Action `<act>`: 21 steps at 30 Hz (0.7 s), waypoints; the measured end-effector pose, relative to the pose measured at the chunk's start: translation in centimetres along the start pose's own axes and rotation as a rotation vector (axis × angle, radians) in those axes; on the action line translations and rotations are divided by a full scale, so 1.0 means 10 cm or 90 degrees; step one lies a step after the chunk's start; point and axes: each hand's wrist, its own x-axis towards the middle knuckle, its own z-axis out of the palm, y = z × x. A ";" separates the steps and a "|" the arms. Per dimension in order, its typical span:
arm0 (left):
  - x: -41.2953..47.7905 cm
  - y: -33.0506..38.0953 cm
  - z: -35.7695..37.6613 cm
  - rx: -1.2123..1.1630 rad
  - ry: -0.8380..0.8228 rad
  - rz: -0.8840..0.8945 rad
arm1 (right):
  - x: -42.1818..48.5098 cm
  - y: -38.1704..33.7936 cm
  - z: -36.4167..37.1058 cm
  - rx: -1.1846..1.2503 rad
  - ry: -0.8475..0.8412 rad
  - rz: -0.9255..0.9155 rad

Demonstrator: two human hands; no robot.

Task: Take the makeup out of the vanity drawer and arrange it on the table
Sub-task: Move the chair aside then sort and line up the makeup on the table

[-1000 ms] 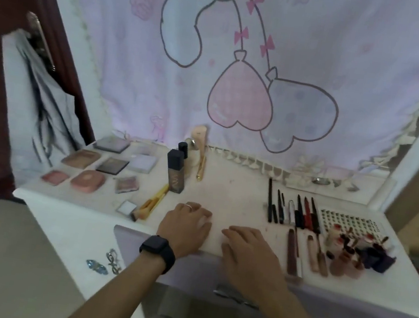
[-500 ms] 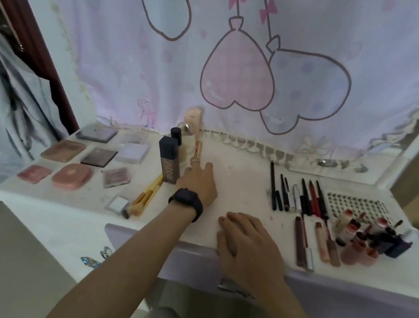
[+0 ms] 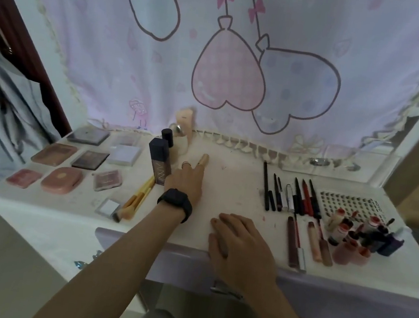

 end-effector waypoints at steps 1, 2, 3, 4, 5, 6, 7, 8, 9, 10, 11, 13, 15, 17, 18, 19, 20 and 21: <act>-0.08 0.02 -0.01 -0.030 0.010 -0.007 | 0.00 0.00 -0.01 0.001 0.000 0.003; -0.15 0.03 -0.03 -0.067 0.017 -0.018 | 0.01 0.00 -0.01 0.005 0.000 0.008; -0.22 0.03 -0.05 -0.107 0.015 -0.030 | 0.01 0.00 -0.02 0.010 0.001 0.012; -0.30 0.02 -0.07 -0.151 0.006 -0.038 | 0.00 -0.01 -0.02 0.015 0.001 0.015; -0.37 0.01 -0.09 -0.203 -0.007 -0.043 | 0.00 -0.02 -0.03 0.018 -0.003 0.021; -0.46 -0.02 -0.12 -0.263 -0.015 -0.049 | 0.00 -0.03 -0.04 0.022 -0.006 0.033; -0.55 -0.05 -0.15 -0.324 -0.015 -0.056 | 0.01 -0.04 -0.06 0.034 -0.004 0.057; -0.64 -0.08 -0.18 -0.384 -0.012 -0.063 | 0.02 -0.04 -0.07 0.065 -0.001 0.098; -0.74 -0.13 -0.21 -0.446 -0.011 -0.069 | 0.03 -0.04 -0.10 0.111 0.004 0.142; -0.84 -0.16 -0.23 -0.505 -0.016 -0.068 | 0.05 -0.04 -0.13 0.161 0.008 0.178; -0.94 -0.20 -0.26 -0.554 -0.026 -0.059 | 0.07 -0.04 -0.16 0.205 0.010 0.196; -1.10 -0.25 -0.32 -0.629 -0.062 -0.038 | 0.09 -0.04 -0.22 0.256 0.005 0.193; -1.23 -0.30 -0.39 -0.675 -0.086 -0.021 | 0.08 -0.05 -0.29 0.281 0.001 0.158; -1.33 -0.32 -0.44 -0.692 -0.072 0.000 | 0.04 -0.08 -0.35 0.297 -0.004 0.138; -1.37 -0.31 -0.46 -0.704 -0.058 0.008 | 0.00 -0.10 -0.38 0.308 -0.007 0.142; -1.42 -0.30 -0.46 -0.717 -0.042 0.012 | -0.04 -0.13 -0.41 0.323 -0.007 0.148; -1.46 -0.27 -0.45 -0.722 -0.024 0.015 | -0.09 -0.16 -0.45 0.343 -0.003 0.152; -1.50 -0.24 -0.44 -0.713 -0.001 0.024 | -0.14 -0.19 -0.48 0.363 0.002 0.157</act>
